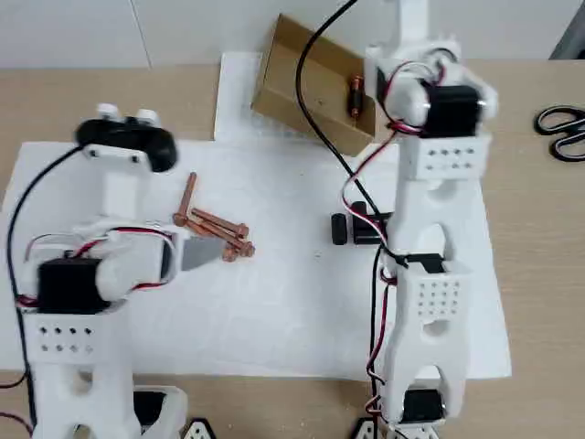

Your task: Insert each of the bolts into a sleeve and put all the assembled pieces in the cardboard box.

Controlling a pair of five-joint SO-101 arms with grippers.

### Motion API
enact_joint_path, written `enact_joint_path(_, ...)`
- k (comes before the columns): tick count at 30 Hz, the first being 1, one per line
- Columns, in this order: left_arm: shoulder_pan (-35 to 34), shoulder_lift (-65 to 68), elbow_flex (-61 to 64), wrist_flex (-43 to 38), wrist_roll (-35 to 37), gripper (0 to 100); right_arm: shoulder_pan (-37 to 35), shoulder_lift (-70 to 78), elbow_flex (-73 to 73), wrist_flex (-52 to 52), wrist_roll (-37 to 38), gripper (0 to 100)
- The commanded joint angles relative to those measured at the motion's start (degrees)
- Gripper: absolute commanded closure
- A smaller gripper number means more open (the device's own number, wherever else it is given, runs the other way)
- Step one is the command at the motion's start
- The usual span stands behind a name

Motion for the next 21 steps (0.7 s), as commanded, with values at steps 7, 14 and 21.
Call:
enact_joint_path(7, 3.08, -0.35, -2.24, -0.79, 4.31, 63, 5.58, -12.18, 3.52, 3.82, 0.62, 76.1)
enact_joint_path(14, 3.08, 5.98, -2.42, 1.23, 4.31, 63, 0.57, -32.04, 42.73, 3.21, 0.62, 76.1)
enact_joint_path(21, 4.66, 9.49, -2.33, -0.26, 4.22, 63, -4.0, -46.11, 76.31, 1.1, 0.53, 76.1)
